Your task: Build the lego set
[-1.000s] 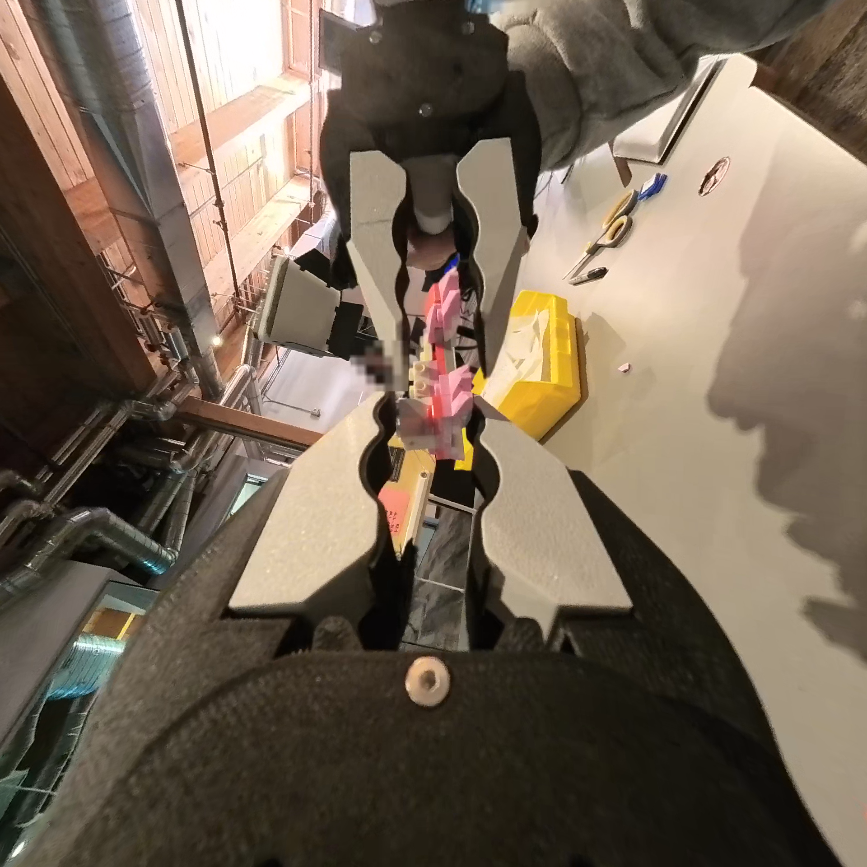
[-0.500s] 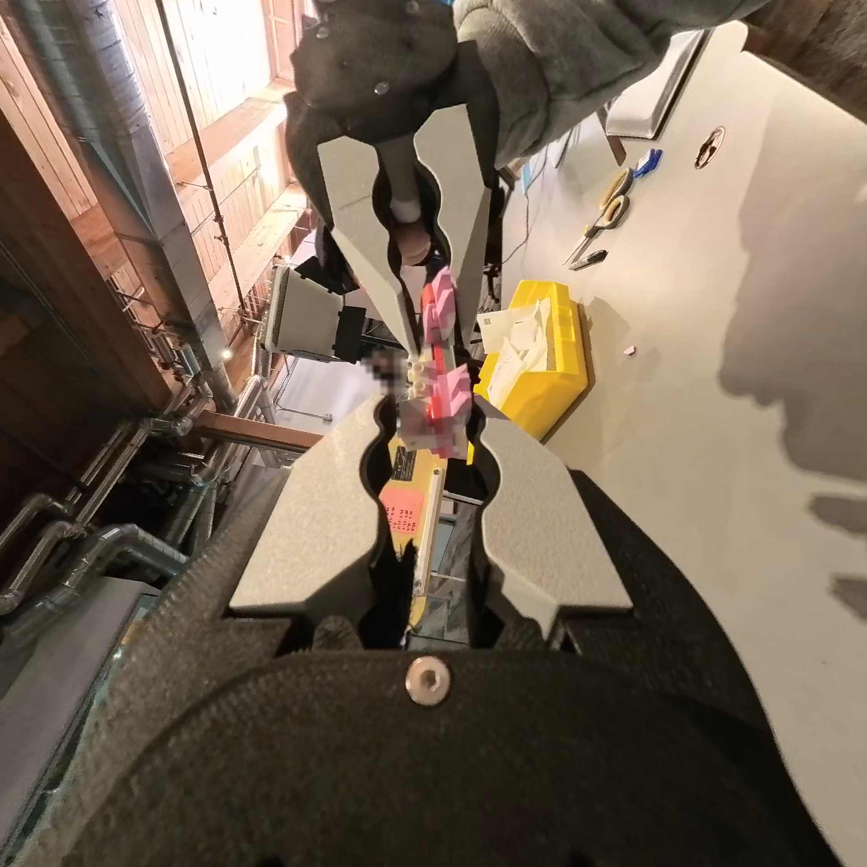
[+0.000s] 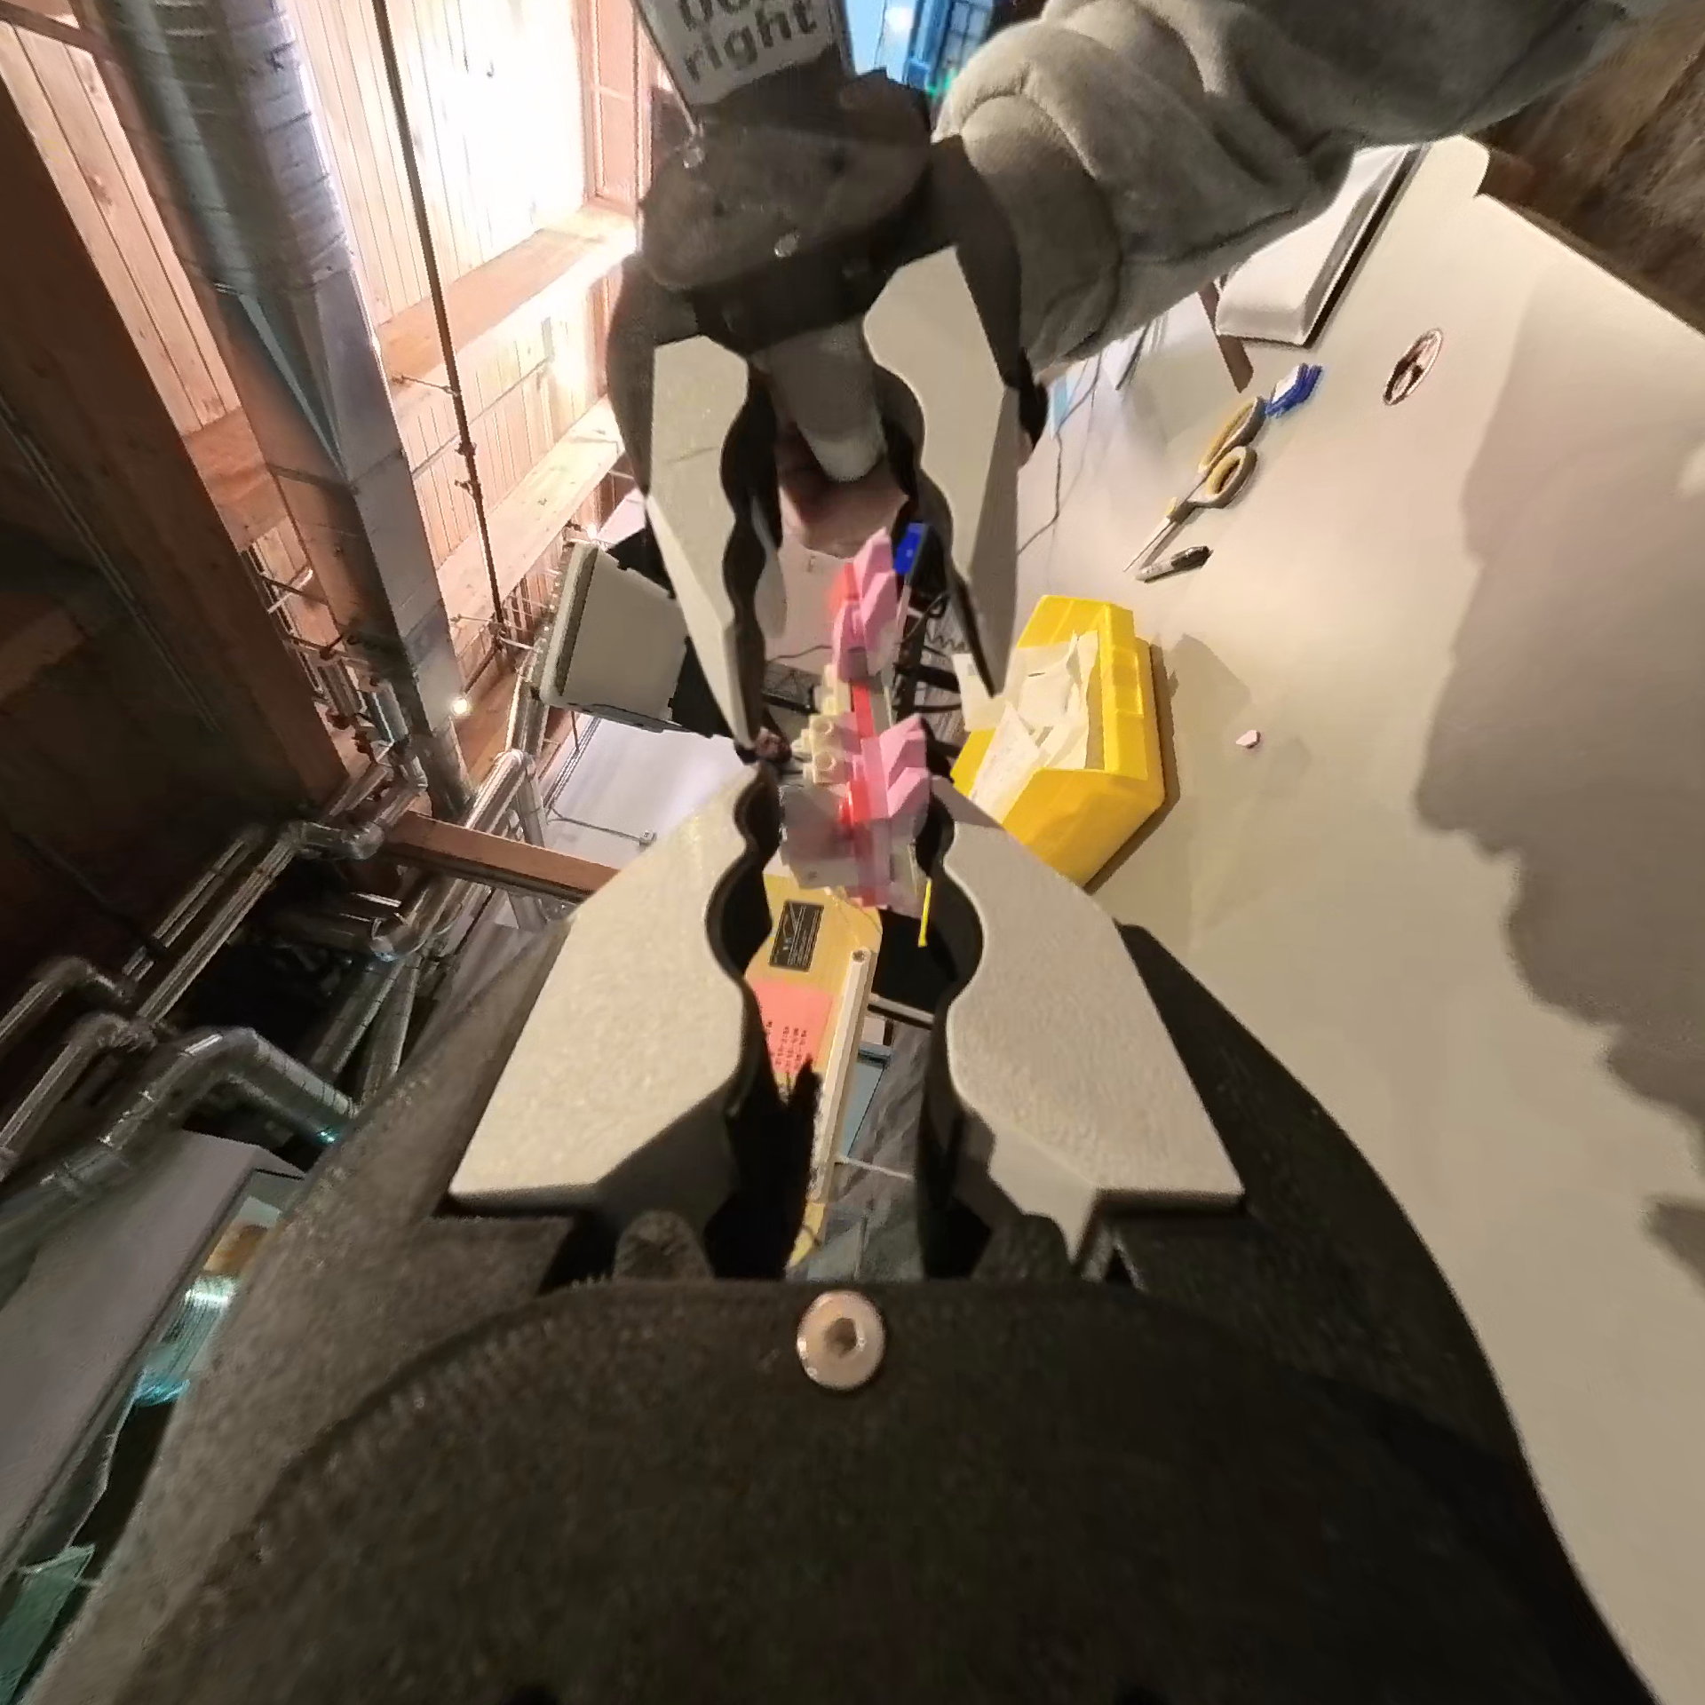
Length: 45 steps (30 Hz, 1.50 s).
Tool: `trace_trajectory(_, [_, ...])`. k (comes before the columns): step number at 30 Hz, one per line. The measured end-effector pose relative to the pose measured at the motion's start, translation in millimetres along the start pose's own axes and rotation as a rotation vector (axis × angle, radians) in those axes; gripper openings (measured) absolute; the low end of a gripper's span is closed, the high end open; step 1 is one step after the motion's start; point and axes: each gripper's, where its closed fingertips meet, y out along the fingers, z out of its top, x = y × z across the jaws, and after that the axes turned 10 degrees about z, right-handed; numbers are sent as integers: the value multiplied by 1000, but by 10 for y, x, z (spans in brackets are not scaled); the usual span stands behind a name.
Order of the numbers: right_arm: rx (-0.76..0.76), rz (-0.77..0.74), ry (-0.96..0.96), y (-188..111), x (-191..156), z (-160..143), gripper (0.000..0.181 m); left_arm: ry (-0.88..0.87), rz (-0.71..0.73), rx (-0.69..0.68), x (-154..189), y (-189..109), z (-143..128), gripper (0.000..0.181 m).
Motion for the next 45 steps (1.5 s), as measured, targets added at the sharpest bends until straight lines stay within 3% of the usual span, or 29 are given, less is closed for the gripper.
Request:
trace_trajectory(9, [-21, -39, -105, 7, 10, 32, 18, -7, -13, 41, -7, -18, 78, 28])
trace_trajectory(23, [-159, -67, -262, -20, 10, 50, 17, -4, -22, 49, -5, -16, 110, 29])
trace_trajectory(27, [-79, -122, -138, -45, 137, 112, 17, -72, 20, 87, -126, -16, 128, 28])
trace_trajectory(30, [0, -105, -72, -50, 172, 197, 42, -183, 15, 185, -178, -36, 202, 28])
trace_trajectory(33, [132, -54, 25, -62, 196, 343, 54, -347, 13, 326, -303, -93, 290, 28])
trace_trajectory(38, [295, -50, 91, -71, 321, 566, 46, -549, -12, 585, -495, -220, 382, 29])
trace_trajectory(45, [381, -55, 25, -98, 308, 770, 24, -609, -118, 666, -409, -250, 469, 29])
